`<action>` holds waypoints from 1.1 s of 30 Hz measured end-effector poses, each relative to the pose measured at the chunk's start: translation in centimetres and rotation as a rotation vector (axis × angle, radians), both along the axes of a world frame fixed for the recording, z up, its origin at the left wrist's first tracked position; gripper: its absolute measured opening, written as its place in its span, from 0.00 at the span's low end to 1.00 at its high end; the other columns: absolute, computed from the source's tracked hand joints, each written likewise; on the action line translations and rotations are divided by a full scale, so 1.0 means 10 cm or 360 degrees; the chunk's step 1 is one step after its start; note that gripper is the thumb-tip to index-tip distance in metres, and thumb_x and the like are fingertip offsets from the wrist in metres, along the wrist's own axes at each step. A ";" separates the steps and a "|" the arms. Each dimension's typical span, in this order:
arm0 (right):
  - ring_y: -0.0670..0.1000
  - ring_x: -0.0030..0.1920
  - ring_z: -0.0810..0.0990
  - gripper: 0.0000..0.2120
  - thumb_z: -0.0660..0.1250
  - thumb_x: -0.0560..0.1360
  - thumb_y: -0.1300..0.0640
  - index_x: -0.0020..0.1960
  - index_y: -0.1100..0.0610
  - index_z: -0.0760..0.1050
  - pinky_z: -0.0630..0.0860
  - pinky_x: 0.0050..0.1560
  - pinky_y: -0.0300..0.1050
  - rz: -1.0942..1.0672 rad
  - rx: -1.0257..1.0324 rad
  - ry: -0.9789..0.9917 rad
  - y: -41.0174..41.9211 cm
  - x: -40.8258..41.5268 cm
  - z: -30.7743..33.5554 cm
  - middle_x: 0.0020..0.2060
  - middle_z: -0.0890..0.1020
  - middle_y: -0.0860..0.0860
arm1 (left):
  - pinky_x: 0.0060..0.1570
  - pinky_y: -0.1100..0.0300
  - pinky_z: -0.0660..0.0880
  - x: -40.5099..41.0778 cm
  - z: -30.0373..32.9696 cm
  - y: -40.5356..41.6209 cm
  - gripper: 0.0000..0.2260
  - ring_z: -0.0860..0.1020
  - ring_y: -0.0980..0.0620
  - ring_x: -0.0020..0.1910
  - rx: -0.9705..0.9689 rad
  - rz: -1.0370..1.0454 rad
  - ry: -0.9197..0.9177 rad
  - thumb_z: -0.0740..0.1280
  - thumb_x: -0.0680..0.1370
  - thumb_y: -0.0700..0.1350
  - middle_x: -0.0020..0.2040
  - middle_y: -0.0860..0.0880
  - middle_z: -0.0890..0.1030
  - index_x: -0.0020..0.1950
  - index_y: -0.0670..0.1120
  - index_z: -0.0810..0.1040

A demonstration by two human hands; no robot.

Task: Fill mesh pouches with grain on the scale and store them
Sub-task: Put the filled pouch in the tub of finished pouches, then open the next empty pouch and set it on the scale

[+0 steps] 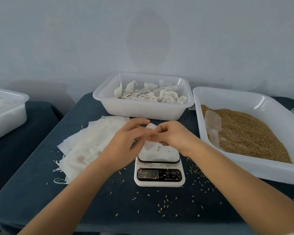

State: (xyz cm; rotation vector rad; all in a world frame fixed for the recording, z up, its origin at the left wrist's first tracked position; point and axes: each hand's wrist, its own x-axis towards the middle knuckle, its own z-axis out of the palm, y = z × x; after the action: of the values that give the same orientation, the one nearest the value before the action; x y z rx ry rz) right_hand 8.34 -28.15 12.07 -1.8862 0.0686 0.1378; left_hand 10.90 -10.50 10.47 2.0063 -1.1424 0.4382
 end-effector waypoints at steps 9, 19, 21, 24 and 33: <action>0.38 0.28 0.73 0.15 0.76 0.67 0.52 0.25 0.46 0.75 0.72 0.32 0.32 0.0209 -0.0003 -0.0006 -0.16 -0.07 0.09 0.25 0.74 0.42 | 0.31 0.54 0.79 0.03 0.09 -0.03 0.07 0.80 0.50 0.43 0.0332 -0.0024 -0.0517 0.73 0.72 0.38 0.60 0.41 0.75 0.49 0.44 0.81; 0.37 0.37 0.81 0.06 0.71 0.73 0.50 0.40 0.50 0.78 0.72 0.33 0.29 0.0136 -0.0238 -0.0131 -0.22 -0.15 0.13 0.34 0.82 0.40 | 0.40 0.63 0.66 0.11 0.15 -0.14 0.15 0.66 0.57 0.43 0.0716 0.0081 -0.0249 0.69 0.72 0.53 0.54 0.52 0.69 0.56 0.51 0.74; 0.37 0.35 0.80 0.07 0.70 0.73 0.49 0.39 0.50 0.78 0.73 0.34 0.31 0.0085 -0.0383 -0.0197 -0.22 -0.15 0.13 0.32 0.81 0.40 | 0.41 0.66 0.66 0.13 0.17 -0.15 0.10 0.68 0.59 0.41 0.0671 0.0008 -0.0084 0.70 0.73 0.50 0.50 0.56 0.67 0.51 0.53 0.73; 0.38 0.35 0.80 0.06 0.69 0.74 0.51 0.39 0.50 0.78 0.74 0.38 0.35 -0.0013 -0.0542 -0.0280 -0.22 -0.18 0.13 0.33 0.81 0.43 | 0.43 0.67 0.67 0.14 0.17 -0.16 0.07 0.69 0.59 0.42 0.0681 0.0013 -0.0040 0.69 0.75 0.49 0.50 0.57 0.68 0.50 0.53 0.73; 0.42 0.36 0.77 0.07 0.68 0.74 0.51 0.37 0.48 0.77 0.73 0.37 0.37 -0.0347 -0.0672 -0.0432 -0.24 -0.19 0.06 0.34 0.80 0.45 | 0.42 0.61 0.73 0.08 0.12 -0.16 0.06 0.71 0.60 0.38 0.0311 0.0062 0.0009 0.71 0.74 0.49 0.49 0.55 0.73 0.45 0.46 0.79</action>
State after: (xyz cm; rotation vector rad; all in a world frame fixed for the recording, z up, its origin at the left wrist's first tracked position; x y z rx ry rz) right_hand 6.40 -30.51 12.71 -2.2847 0.1243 -0.3042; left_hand 11.72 -12.05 11.66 2.1994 -1.1830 0.3512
